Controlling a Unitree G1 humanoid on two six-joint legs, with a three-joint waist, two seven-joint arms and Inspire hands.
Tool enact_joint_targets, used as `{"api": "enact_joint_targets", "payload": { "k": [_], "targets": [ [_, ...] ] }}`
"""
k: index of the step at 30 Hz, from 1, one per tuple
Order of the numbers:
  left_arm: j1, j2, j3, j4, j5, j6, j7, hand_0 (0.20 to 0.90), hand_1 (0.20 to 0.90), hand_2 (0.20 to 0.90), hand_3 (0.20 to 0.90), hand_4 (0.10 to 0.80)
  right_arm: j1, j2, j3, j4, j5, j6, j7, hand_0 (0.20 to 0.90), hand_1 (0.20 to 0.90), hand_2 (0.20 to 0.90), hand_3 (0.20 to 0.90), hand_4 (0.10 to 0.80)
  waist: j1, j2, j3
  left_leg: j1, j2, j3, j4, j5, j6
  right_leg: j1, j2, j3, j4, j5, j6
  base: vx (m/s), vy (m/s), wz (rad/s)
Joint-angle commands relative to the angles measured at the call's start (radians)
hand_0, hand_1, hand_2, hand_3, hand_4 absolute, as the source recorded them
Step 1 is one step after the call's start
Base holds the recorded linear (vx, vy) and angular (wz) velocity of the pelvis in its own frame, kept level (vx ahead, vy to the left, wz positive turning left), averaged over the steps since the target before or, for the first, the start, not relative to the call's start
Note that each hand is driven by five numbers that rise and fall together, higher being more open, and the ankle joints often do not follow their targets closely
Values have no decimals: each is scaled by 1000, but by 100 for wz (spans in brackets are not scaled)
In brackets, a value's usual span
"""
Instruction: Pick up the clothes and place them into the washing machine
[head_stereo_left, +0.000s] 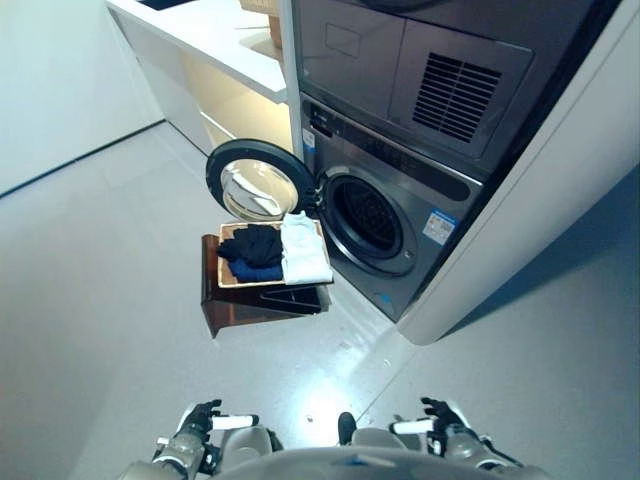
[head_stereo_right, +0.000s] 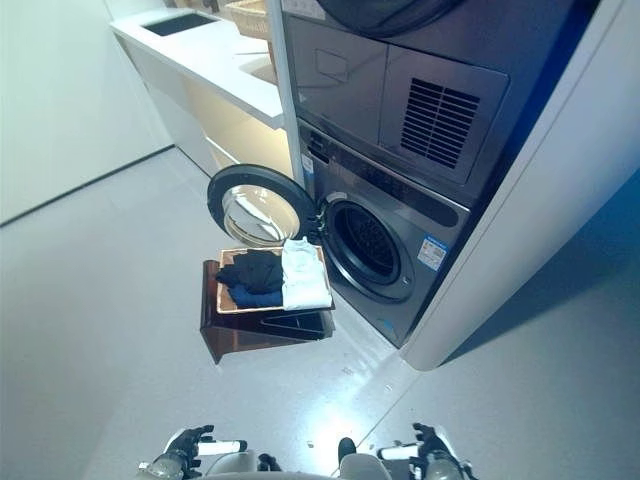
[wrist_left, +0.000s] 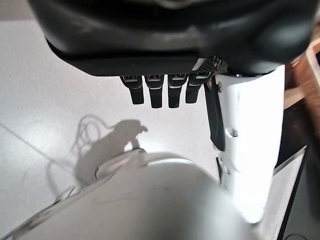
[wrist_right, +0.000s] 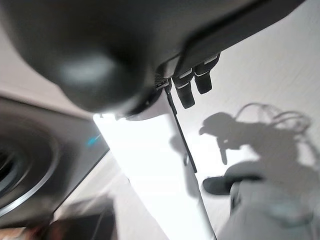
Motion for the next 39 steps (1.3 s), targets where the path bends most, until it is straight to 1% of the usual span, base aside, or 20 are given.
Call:
{"api": "enact_joint_targets", "payload": {
  "k": [1, 3, 5, 7, 8, 11, 12, 15, 16, 17, 18, 19, 21, 23, 24, 25, 27, 28, 29, 39],
  "targets": [
    [32, -65, 13, 9, -24, -3, 13, 900, 900, 900, 900, 800, 15, -42, -3, 0, -19, 7, -42, 900, 900, 900, 900, 800, 10, 15, 5, -88, -41, -3, -68, 68, 92, 190, 83, 5, -40, -74, 53, 223, 76, 3],
    [45, -67, 25, 19, -37, -4, 10, 900, 900, 900, 900, 800, 14, -42, -3, 0, -17, 9, -39, 900, 900, 900, 900, 800, 25, 16, -4, -101, -37, -26, -149, 100, 89, 216, 90, 31, -45, -98, 57, 375, 169, 1],
    [51, -60, 32, 19, -46, -6, 12, 900, 900, 900, 900, 800, 10, -29, 10, -3, -22, 9, -35, 900, 900, 900, 900, 800, 40, 6, -24, -87, -18, 26, -158, 134, 97, 246, 78, 38, -36, -147, 64, 449, 275, -59],
    [44, -55, 35, 17, -47, -5, 13, 900, 900, 900, 900, 800, 3, -27, 18, -6, -24, 9, -33, 900, 900, 900, 900, 800, 45, -7, -31, -102, -23, 40, -119, 124, 104, 250, 63, 32, -20, -154, 72, 309, 197, -84],
    [34, -32, 46, 18, -40, -6, 14, 900, 900, 900, 900, 800, 0, -4, 29, -7, -31, 14, -24, 900, 900, 900, 900, 800, 57, -40, -44, -111, -29, 55, -44, 79, 121, 249, 31, 36, 27, -162, 91, 244, 129, -58],
    [25, -10, 54, 12, -33, -4, 15, 900, 900, 900, 900, 800, -13, 8, 36, -21, -30, 10, -21, 900, 900, 900, 900, 800, 74, -57, -52, -116, -22, 92, -14, 49, 134, 222, 19, 49, 64, -146, 106, 305, 182, -60],
    [13, 4, 47, 10, -13, -4, 17, 900, 900, 900, 900, 800, -19, 18, 41, -32, -28, 6, -17, 900, 900, 900, 900, 800, 73, -85, -65, -111, -39, 114, 3, 7, 142, 218, -3, 47, 84, -114, 137, 245, 148, -75],
    [0, 13, 41, 5, 0, -7, 14, 900, 900, 900, 900, 800, -20, 23, 40, -44, -17, 3, -11, 900, 900, 900, 900, 800, 72, -93, -71, -104, -42, 125, 7, -5, 156, 204, 4, 64, 114, -47, 152, 237, 156, -30],
    [0, 14, 31, 0, 20, -9, 3, 900, 900, 900, 900, 800, -11, 31, 38, -41, -16, 2, -3, 900, 900, 900, 900, 800, 68, -102, -83, -75, -62, 130, -4, -29, 173, 190, 3, 64, 182, 30, 181, 159, 107, 5],
    [0, 14, 31, 0, 20, -9, 3, 900, 900, 900, 900, 800, -11, 31, 38, -41, -16, 2, -3, 900, 900, 900, 900, 800, 68, -102, -83, -75, -62, 131, -4, -29, 173, 190, 2, 65, 182, 30, 181, 281, 224, 9],
    [-4, 16, 19, -8, 35, -9, -4, 900, 900, 900, 900, 800, -5, 35, 42, -38, -26, 5, 8, 900, 900, 900, 900, 800, 59, -89, -71, -28, -70, 132, -26, -44, 191, 124, 7, 40, 338, 129, 212, 162, 162, 2],
    [-8, 19, 15, -11, 42, -6, -7, 900, 900, 900, 900, 800, -6, 36, 45, -37, -28, 6, 12, 900, 900, 900, 900, 800, 46, -76, -57, -1, -69, 119, -47, -42, 193, 86, 29, 42, 395, 132, 218, 226, 218, 5],
    [-12, 20, 10, -9, 47, -4, -9, 900, 900, 900, 900, 800, -6, 36, 44, -38, -27, 4, 13, 900, 900, 900, 900, 800, 33, -57, -48, 22, -63, 109, -73, -34, 189, 35, 57, 49, 421, 103, 210, 114, 100, 8],
    [-10, 27, 7, 1, 55, -5, -6, 900, 900, 900, 900, 800, 12, 45, 40, -36, -23, 4, 14, 900, 900, 900, 900, 800, 14, -10, -26, 106, -35, 89, -152, -9, 168, -47, 58, 0, 273, -43, 145, 207, 57, 11],
    [-9, 27, 7, 1, 55, -5, -6, 900, 900, 900, 900, 800, 12, 45, 41, -36, -23, 4, 14, 900, 900, 900, 900, 800, 12, -10, -22, 113, -36, 86, -154, -8, 168, -40, 57, -2, 271, -44, 145, 243, -35, 0],
    [-10, 29, 3, 3, 57, -4, -3, 900, 900, 900, 900, 800, 18, 52, 48, -39, -34, 8, 16, 900, 900, 900, 900, 800, 6, -7, -14, 149, -28, 90, -169, -18, 153, -104, 30, -62, 117, 1, 146, 102, -48, -13],
    [-10, 27, 4, 2, 55, -4, -2, 900, 900, 900, 900, 800, 20, 54, 49, -40, -35, 7, 16, 900, 900, 900, 900, 800, -3, -15, -7, 162, -29, 88, -169, -22, 148, -90, 19, -70, 57, 27, 152, 111, -83, -12],
    [-22, 31, -1, 1, 62, -11, 1, 900, 900, 900, 900, 800, 19, 55, 54, -36, -34, 7, 18, 900, 900, 900, 900, 800, -17, -25, -2, 169, -35, 68, -155, -27, 148, -70, 27, -5, 58, 24, 144, 167, -146, 7],
    [-22, 19, -1, 7, 52, -7, 2, 900, 900, 900, 900, 800, 14, 57, 59, -28, -38, 9, 16, 900, 900, 900, 900, 800, 0, -32, -8, 184, -31, 73, -141, -45, 146, -38, 31, 1, 51, 18, 133, 173, -150, 54],
    [-9, -11, -44, -2, 83, -10, -11, 900, 900, 900, 900, 800, 21, 18, 35, -27, -26, 1, 20, 900, 900, 900, 900, 800, -8, -20, -80, 236, -39, 36, -169, -55, 131, 96, 41, -47, -49, 4, 108, 115, -63, 28]
  ]
}}
